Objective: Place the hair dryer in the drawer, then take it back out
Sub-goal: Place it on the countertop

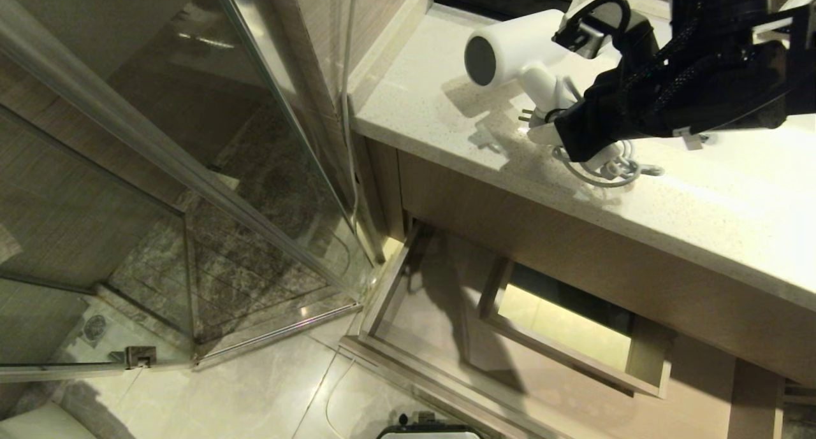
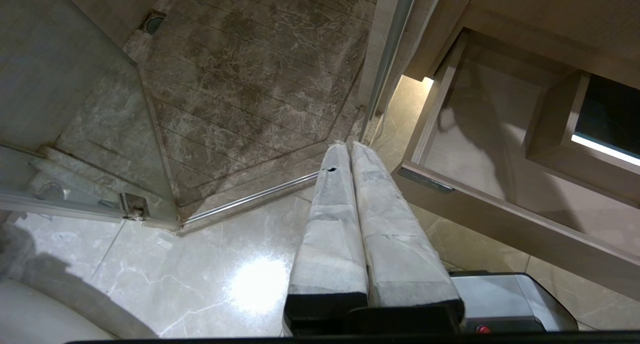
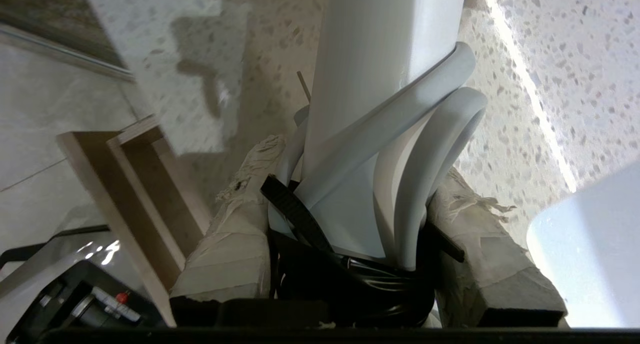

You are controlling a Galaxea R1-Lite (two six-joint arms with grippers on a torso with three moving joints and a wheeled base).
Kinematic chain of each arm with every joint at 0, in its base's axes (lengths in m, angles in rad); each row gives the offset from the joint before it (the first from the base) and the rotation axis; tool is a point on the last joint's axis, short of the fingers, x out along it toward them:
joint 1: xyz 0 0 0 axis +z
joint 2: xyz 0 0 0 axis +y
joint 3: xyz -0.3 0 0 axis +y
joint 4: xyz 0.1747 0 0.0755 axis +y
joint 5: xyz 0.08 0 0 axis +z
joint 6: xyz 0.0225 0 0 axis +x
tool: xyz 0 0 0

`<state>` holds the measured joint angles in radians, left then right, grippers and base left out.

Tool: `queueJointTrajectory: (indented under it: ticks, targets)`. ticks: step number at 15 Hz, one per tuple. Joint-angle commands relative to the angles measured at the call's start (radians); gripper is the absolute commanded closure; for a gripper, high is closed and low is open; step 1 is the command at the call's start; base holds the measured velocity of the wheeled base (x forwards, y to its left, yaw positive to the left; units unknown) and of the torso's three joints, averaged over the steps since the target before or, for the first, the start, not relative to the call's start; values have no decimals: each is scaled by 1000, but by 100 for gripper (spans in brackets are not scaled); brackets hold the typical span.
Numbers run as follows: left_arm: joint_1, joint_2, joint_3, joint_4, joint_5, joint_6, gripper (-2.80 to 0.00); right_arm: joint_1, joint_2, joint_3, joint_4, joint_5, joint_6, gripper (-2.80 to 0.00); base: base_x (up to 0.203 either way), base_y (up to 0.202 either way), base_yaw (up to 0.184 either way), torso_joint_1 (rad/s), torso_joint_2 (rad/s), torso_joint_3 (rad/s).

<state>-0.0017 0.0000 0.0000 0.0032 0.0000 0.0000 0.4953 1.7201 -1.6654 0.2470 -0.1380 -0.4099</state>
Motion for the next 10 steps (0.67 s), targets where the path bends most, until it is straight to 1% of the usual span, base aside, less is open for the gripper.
queueJointTrajectory:
  ticks: [1, 4, 5, 6, 10]
  targets:
    - [0, 0, 0, 0, 0, 0, 0, -1, 62, -7, -45, -43, 1, 0, 0, 0, 0, 0, 0, 0]
    - [0, 0, 2, 0, 0, 0, 0, -16, 70, -2, -143, -55, 2, 0, 0, 0, 0, 0, 0, 0]
    - [0, 0, 2, 0, 0, 0, 0, -28, 69, 1, -148, -54, 2, 0, 0, 0, 0, 0, 0, 0]
    - [0, 0, 1, 0, 0, 0, 0, -40, 69, 0, -139, -54, -3, -280, 0, 0, 0, 0, 0, 0]
    - [0, 0, 2, 0, 0, 0, 0, -51, 50, 14, -135, -63, -5, -280, 0, 0, 0, 0, 0, 0]
